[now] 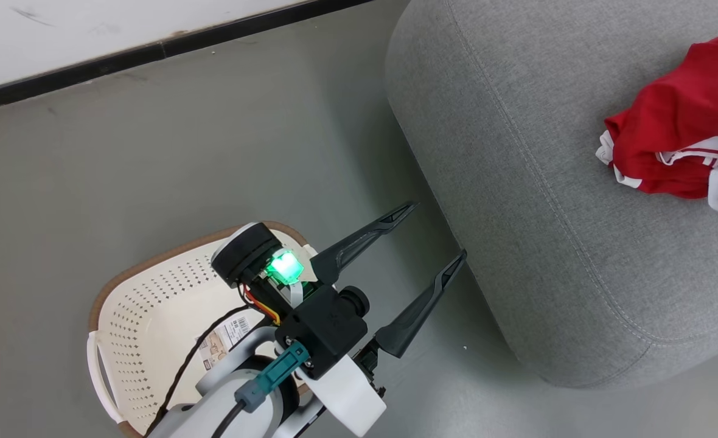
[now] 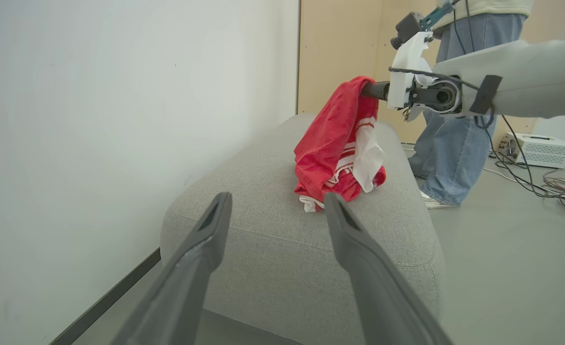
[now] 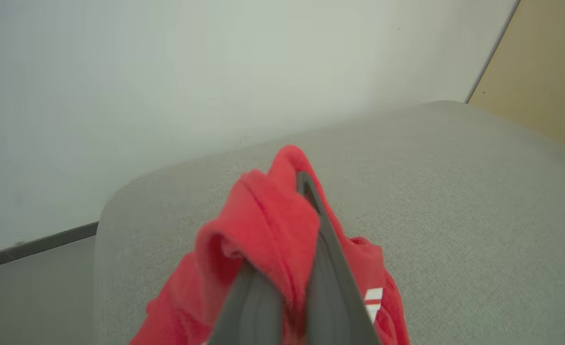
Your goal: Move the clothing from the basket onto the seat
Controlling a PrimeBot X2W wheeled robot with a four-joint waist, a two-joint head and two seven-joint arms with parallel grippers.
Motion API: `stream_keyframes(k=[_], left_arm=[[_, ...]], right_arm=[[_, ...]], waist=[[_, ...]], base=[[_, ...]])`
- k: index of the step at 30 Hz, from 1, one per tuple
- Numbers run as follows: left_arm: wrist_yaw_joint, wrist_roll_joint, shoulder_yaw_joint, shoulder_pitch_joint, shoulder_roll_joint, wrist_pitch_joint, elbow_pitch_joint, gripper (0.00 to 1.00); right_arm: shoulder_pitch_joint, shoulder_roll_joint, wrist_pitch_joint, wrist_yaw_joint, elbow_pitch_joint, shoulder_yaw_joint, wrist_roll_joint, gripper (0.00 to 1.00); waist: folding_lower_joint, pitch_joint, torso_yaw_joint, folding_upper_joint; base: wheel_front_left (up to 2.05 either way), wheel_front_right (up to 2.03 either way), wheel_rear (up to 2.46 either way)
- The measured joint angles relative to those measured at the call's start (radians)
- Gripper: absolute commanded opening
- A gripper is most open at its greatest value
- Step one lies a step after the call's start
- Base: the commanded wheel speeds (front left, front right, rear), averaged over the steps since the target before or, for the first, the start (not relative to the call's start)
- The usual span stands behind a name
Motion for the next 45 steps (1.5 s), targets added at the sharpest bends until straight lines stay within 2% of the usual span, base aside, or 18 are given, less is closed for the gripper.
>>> stream_keyframes(k=[14,15,17,18,19,21,35,45], left_arm=[[0.0,0.0,-0.008,0.0,0.003,0.0,0.002,1.0],[0.0,0.0,-0.008,0.0,0.003,0.0,0.002,1.0],[0.0,0.0,-0.011,0.0,0.005,0.0,0.004,1.0],[0.0,0.0,-0.011,0.0,0.007,-0.001,0.005,1.0],[0.0,0.0,-0.011,0.0,0.007,-0.001,0.007,1.0],[0.0,0.0,-0.012,0.0,0.007,-0.001,0.009,1.0],[0.0,-0.009,-0.009,0.006,0.018,-0.022,0.057,1.0],[0.011,-0.03,0.022,0.029,0.023,-0.059,0.097,1.0]], right_arm=[[0.046,0.047,-0.027,0.0,0.06,0.021,0.014,0.0],[0.046,0.047,-0.027,0.0,0.06,0.021,0.014,0.04],[0.045,0.053,-0.034,0.0,0.065,0.022,0.014,0.33],[0.045,0.055,-0.034,0.0,0.068,0.023,0.015,0.44],[0.045,0.056,-0.034,0.0,0.07,0.024,0.017,0.65],[0.045,0.056,-0.034,0.0,0.073,0.024,0.02,1.0],[0.072,0.052,-0.037,0.0,0.046,0.091,0.024,1.0],[0.129,0.04,-0.051,0.0,-0.053,0.159,0.025,1.0]], waist=[[0.0,0.007,-0.021,0.0],[0.0,0.007,-0.021,0.0],[0.0,0.006,-0.024,0.0],[0.0,0.006,-0.026,0.0],[0.0,0.005,-0.027,0.0],[0.0,0.003,-0.03,0.0],[0.0,-0.013,-0.072,0.0],[0.0,-0.045,-0.114,0.0]], base=[[0.0,0.0,0.0],[0.0,0.0,0.0],[0.0,0.0,0.0],[0.0,0.0,0.0],[0.0,0.0,0.0],[0.0,0.0,0.0],[0.0,0.0,0.0],[0.0,0.0,0.0]])
